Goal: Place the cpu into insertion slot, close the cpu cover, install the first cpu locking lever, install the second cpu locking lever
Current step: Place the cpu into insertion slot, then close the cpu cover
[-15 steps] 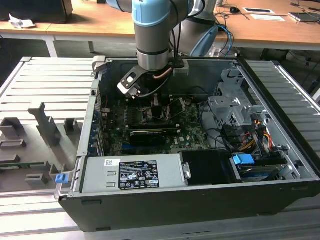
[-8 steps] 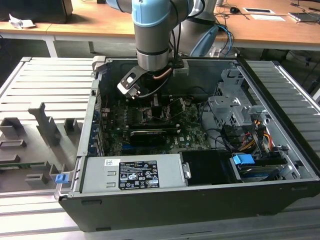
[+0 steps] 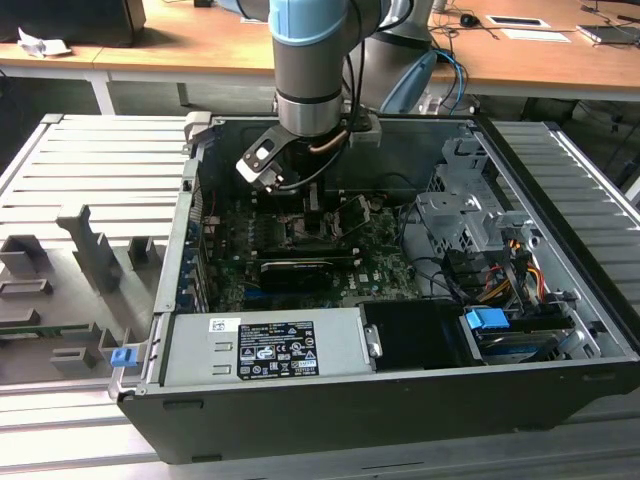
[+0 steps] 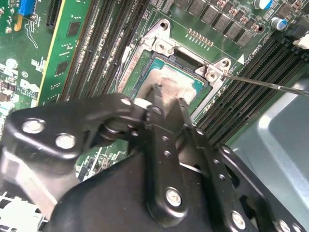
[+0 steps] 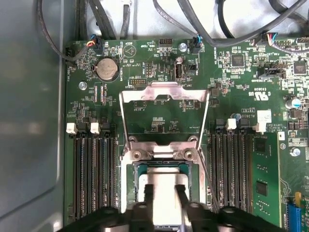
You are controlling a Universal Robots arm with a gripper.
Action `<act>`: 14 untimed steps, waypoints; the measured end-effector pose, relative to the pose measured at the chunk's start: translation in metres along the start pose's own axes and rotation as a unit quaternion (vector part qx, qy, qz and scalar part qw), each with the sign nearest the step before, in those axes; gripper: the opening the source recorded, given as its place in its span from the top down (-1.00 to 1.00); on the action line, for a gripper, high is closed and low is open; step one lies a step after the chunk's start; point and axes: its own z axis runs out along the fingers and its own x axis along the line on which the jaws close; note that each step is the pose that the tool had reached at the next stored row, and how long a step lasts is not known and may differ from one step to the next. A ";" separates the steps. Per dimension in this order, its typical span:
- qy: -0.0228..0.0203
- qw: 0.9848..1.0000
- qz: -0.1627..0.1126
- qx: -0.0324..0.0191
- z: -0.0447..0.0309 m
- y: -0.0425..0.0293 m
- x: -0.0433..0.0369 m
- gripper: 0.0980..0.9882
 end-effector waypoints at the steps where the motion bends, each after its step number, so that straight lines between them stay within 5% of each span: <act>1: 0.000 1.000 0.000 0.001 -0.0001 0.0001 0.0000 0.64; 4: 0.000 1.000 0.000 0.001 0.0000 0.0001 0.0000 0.98; 14: 0.001 1.000 0.000 0.002 -0.0053 0.0015 -0.0003 0.98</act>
